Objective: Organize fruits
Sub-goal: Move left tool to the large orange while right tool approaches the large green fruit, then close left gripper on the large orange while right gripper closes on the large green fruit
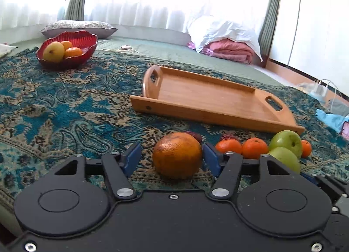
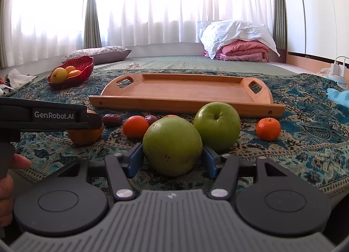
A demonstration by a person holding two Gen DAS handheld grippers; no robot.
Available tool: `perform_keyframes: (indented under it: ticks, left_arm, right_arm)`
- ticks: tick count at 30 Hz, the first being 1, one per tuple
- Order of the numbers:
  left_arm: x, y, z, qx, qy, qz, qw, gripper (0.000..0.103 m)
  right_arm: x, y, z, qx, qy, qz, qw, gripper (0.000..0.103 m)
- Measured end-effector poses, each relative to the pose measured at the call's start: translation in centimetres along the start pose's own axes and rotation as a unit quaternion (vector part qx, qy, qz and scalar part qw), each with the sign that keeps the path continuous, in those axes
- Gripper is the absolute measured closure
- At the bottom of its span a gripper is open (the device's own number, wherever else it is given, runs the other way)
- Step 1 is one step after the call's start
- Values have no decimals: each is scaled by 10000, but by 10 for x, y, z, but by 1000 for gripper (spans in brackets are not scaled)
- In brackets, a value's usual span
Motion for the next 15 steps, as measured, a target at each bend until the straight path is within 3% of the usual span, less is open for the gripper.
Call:
perform_keyframes:
  ticks: [9, 13, 15]
  left_arm:
    - [16, 3, 6, 249, -191, -107, 9994, 44]
    - [20, 5, 7, 346, -173, -43, 9992, 54]
    - [20, 7, 7, 417, -140, -71, 9990, 54]
  right_arm:
    - [7, -1, 2, 91, 2, 6, 10000, 37]
    - [10, -1, 3, 130, 11, -6, 9999, 37]
    - [11, -2, 3, 64, 22, 7, 10000, 39]
Point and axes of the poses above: each gripper's, at about its wrist camera, not at the fingertips, and x roughly the way its jaws point, y to its right, z to its underside, the point moved 1 cm from there along x, roughly the way its jaws point, and after that the axes turned 10 degrees about z, right-handed, at the moved point
